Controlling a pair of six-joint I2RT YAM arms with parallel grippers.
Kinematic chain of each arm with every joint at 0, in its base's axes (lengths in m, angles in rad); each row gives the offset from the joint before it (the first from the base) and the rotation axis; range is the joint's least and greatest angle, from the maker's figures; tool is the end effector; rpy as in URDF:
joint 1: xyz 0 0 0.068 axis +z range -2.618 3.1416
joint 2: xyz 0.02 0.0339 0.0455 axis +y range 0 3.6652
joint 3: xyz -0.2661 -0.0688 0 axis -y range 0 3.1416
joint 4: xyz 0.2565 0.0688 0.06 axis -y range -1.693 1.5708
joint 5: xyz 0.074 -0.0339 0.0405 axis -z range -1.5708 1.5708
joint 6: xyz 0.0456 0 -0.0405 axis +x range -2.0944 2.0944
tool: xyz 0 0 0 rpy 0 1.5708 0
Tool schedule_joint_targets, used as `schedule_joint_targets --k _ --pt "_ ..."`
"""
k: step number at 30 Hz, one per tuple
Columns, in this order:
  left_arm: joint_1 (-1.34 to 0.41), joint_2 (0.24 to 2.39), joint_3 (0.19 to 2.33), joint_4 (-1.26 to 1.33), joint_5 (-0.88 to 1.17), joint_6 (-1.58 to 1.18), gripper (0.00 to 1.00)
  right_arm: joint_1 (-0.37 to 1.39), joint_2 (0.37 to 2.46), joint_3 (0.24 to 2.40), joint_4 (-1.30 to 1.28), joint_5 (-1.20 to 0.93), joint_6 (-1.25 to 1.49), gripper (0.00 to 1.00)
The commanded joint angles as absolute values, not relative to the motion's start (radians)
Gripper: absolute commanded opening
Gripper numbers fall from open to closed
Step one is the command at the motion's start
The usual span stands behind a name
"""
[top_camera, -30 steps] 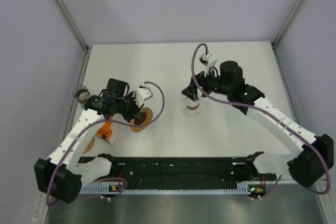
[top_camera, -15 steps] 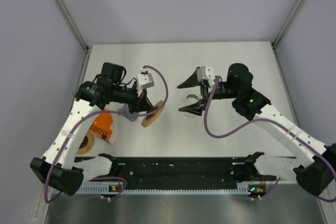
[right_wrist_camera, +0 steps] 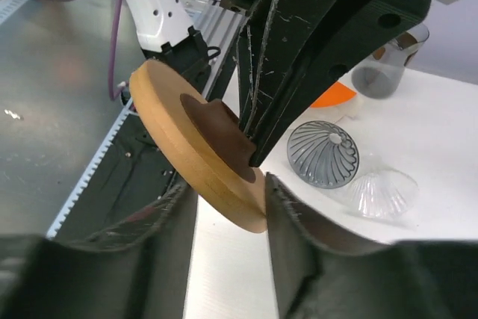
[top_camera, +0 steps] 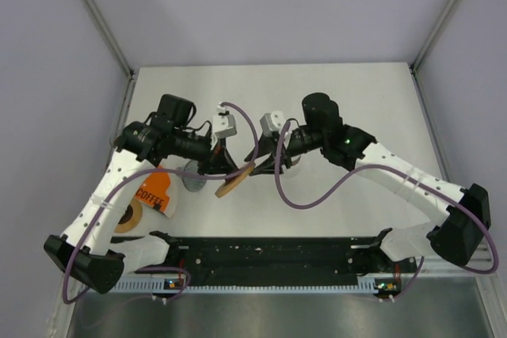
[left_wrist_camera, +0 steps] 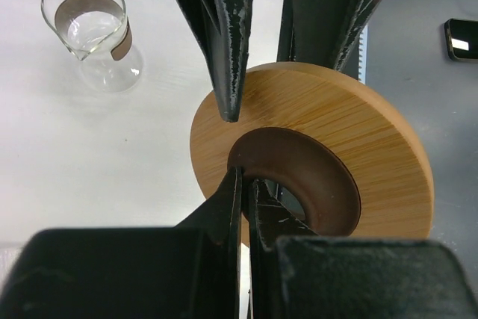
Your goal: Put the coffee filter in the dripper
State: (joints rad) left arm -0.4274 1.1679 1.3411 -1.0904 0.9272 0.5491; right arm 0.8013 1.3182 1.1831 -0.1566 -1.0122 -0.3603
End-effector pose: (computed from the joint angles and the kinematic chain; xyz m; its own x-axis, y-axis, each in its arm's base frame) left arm 0.1847 -0.1242 0.3811 -0.2554 0.4605 -0.8501 0.9668 0.1221 -0.2244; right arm 0.1877 0.2494 0.3678 0.1462 -0.1176 -0.9822 -0.9556 -0.2736 -0.1095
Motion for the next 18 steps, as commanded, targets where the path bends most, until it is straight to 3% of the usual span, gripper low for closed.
schedule_joint_targets --k 1,4,8,11,13,15,18 --pt "-0.431 1.169 1.385 -1.069 0.982 0.542 0.0 0.83 1.345 1.25 -0.187 -1.058 -0.38 0.31" --pt "-0.431 1.173 1.381 -1.048 0.973 0.519 0.0 0.831 1.347 1.255 -0.215 -1.019 -0.379 0.01" --pt "-0.431 1.177 1.368 -0.99 0.882 0.465 0.02 0.828 1.333 1.246 -0.276 -0.909 -0.371 0.0" --pt "-0.426 1.183 1.376 -0.886 0.69 0.304 0.38 0.778 1.333 1.239 -0.279 -0.831 -0.287 0.0" --pt "-0.413 1.192 1.391 -0.824 0.542 0.235 0.63 0.7 1.35 1.244 -0.273 -0.923 -0.153 0.0" --pt "-0.391 1.209 1.416 -0.775 0.413 0.177 0.72 0.628 1.367 1.243 -0.258 -0.974 -0.039 0.0" --pt "-0.345 1.25 1.465 -0.717 0.33 0.109 0.76 0.578 1.37 1.232 -0.261 -0.878 0.084 0.0"
